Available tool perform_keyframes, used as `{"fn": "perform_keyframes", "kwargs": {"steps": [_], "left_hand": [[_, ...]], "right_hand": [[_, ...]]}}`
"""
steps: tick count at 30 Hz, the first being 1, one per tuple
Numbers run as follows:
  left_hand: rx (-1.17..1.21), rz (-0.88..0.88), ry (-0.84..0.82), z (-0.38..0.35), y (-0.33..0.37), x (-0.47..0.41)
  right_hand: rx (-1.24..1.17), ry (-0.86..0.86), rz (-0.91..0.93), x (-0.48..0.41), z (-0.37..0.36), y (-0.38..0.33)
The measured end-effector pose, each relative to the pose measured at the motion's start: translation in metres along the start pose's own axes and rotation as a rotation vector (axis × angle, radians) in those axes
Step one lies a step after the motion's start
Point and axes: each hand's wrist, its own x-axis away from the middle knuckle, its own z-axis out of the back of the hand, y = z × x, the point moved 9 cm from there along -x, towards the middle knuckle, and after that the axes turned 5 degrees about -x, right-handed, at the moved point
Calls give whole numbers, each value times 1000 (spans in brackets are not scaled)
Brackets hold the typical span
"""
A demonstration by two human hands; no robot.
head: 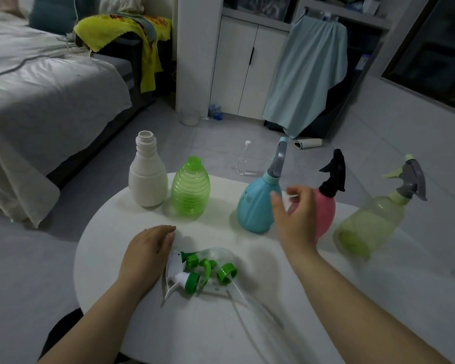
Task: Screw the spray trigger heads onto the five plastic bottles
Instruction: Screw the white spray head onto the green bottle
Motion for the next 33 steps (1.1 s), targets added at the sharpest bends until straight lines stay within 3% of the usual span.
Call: {"fn": "perform_keyframes", "kwargs": {"steps": [2, 6, 9, 14, 17, 22, 25, 29, 33], "left_hand": [[30, 28, 12, 2, -2, 1], [105, 71, 41, 7, -6, 7], [156, 97, 61, 12, -11, 14], [168, 93, 58, 14, -13, 21], [167, 95, 54, 14, -14, 21], [282, 143, 71, 16, -20, 21], [387, 183, 76, 19, -24, 18], [380, 157, 97, 27, -13, 10], [316, -7, 141, 41, 28, -22]], "right_hand": [[32, -242, 76, 29, -24, -16], [240, -907, 351, 112, -91, -47], [530, -1097, 471, 147, -116, -43], [737, -1113, 413, 154, -130, -32], [722, -1095, 339, 147, -132, -29], [251, -868, -68, 107, -110, -22], [-105, -817, -296, 87, -99, -21], [-471, -816, -420, 64, -88, -34], [-730, -749, -470, 39, -74, -47]]}}
